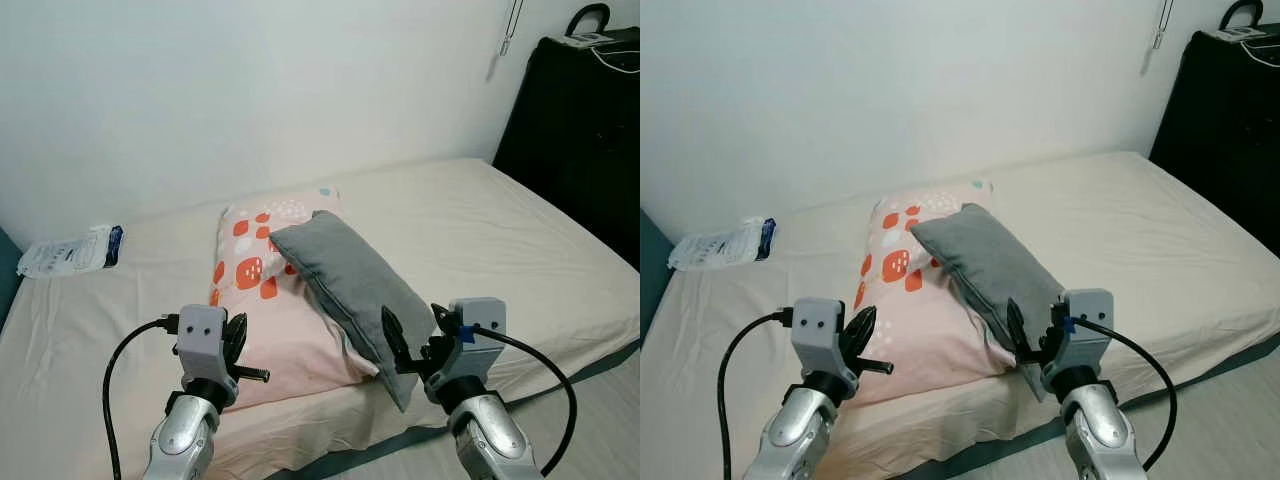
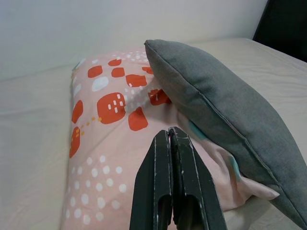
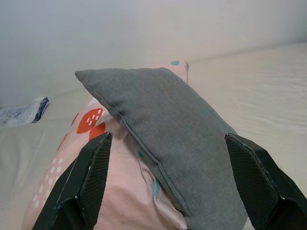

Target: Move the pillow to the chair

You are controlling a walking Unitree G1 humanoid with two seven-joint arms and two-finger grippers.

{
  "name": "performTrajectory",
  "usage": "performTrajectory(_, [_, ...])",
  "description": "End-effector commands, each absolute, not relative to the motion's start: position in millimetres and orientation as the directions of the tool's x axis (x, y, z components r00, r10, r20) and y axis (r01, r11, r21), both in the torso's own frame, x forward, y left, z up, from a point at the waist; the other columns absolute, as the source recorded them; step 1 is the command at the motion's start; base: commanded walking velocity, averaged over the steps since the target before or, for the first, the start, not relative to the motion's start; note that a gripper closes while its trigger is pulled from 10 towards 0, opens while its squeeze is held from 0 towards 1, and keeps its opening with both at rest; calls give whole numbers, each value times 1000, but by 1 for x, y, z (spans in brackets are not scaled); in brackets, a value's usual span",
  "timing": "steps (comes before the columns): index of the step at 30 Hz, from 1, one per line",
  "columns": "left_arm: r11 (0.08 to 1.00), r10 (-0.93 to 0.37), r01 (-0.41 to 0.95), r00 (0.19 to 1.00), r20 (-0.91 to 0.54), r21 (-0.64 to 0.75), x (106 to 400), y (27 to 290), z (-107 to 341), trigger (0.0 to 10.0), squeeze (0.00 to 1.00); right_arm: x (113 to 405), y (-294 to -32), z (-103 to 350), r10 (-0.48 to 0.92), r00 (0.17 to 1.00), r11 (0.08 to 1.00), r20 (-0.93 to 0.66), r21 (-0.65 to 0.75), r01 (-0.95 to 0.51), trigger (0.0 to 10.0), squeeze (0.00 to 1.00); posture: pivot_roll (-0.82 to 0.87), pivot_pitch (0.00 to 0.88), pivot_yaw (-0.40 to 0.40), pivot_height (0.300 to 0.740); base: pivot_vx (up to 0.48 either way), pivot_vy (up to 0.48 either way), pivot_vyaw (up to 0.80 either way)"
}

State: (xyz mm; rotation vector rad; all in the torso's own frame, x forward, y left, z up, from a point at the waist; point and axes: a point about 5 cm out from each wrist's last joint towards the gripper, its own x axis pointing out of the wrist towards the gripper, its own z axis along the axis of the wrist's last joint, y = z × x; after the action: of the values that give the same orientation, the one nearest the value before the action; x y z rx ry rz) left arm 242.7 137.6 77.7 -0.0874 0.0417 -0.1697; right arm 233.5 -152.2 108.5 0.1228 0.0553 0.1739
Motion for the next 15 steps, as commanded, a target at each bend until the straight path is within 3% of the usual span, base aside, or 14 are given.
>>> performTrajectory(1, [984,-161,155,985,-61,-86,239,140,73,0,0,232,-154,109,166,985,979,-40,129,-160,10000,0,46,0,13,740,0,0,0])
performTrajectory(6, [984,-159,154,985,-65,-86,239,140,73,0,0,231,-154,109,166,985,980,-45,121,-160,10000,0,45,0,15,740,0,0,0])
performTrajectory(8, [985,-157,151,985,-72,-83,239,140,72,0,0,232,-154,107,156,986,987,-66,47,-153,10000,0,44,0,18,740,0,0,0])
performTrajectory(9, [987,-149,142,985,-84,-80,239,141,70,2863,0,232,-153,107,163,984,986,-71,38,-160,10000,0,44,0,18,740,0,0,0])
performTrajectory(11, [988,-142,135,985,-93,-77,239,142,69,2863,0,232,-152,106,169,983,985,-72,37,-166,10000,0,44,0,18,740,0,0,0])
performTrajectory(12, [996,-76,70,989,-128,-55,245,151,65,10000,0,237,-150,107,212,974,976,-74,56,-209,10000,0,51,0,9,740,0,0,0])
performTrajectory(15, [998,-43,36,983,-180,-43,252,159,60,10000,0,249,-151,114,197,980,980,-29,-16,-198,10000,0,52,0,8,740,0,0,0])
